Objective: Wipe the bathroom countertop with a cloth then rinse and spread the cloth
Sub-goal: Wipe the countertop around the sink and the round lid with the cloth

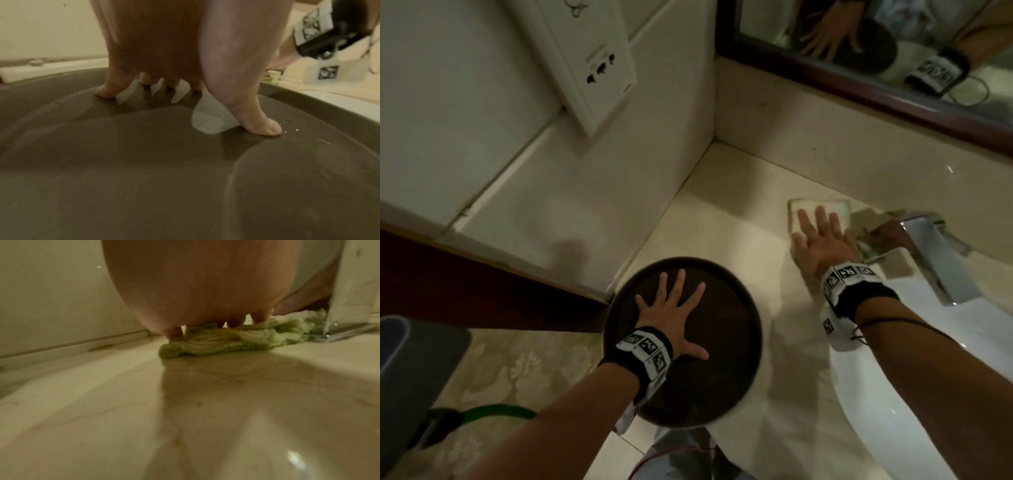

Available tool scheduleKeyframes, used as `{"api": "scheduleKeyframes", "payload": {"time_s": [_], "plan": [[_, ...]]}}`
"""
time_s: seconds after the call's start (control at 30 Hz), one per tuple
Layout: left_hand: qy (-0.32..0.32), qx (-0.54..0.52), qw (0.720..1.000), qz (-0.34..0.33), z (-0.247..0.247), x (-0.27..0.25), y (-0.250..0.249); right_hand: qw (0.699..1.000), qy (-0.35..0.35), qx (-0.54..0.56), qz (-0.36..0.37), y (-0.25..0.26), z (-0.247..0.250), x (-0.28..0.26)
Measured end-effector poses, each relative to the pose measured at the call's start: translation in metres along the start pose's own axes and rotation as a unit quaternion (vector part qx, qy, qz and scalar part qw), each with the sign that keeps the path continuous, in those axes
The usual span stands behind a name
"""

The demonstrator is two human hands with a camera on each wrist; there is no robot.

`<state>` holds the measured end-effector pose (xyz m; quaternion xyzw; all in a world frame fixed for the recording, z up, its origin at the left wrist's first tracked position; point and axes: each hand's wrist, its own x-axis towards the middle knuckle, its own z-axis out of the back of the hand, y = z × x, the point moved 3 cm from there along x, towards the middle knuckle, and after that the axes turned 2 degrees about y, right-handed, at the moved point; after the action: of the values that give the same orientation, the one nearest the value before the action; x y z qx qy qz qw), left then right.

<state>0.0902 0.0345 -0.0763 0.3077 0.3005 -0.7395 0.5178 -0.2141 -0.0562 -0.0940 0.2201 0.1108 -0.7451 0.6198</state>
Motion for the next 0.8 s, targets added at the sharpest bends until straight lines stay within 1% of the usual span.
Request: {"api": "scheduleKeyframes", "payload": {"time_s": [0.13, 0.2, 0.3, 0.4, 0.53, 0.8], "plan": [[0.007, -0.004, 1.000, -0.001, -0.001, 0.001, 0.001, 1.000, 0.011, 0.009, -0.025, 0.004, -0.001, 0.005], [0.006, -0.004, 1.000, -0.003, -0.001, 0.002, 0.001, 0.998, 0.014, 0.033, -0.043, 0.010, 0.003, 0.011], [0.005, -0.002, 1.000, -0.005, 0.000, 0.003, 0.000, 0.996, 0.005, 0.067, -0.066, 0.024, 0.012, 0.018], [0.002, 0.000, 1.000, -0.008, 0.000, 0.005, 0.000, 0.995, -0.008, 0.067, -0.080, 0.043, 0.019, 0.030], [-0.003, 0.006, 1.000, -0.011, -0.001, 0.005, 0.000, 0.996, -0.011, 0.063, -0.066, 0.074, 0.024, 0.050], [-0.003, -0.006, 1.000, -0.022, -0.001, 0.004, -0.001, 0.999, 0.001, 0.027, 0.018, 0.161, 0.027, 0.083]]}}
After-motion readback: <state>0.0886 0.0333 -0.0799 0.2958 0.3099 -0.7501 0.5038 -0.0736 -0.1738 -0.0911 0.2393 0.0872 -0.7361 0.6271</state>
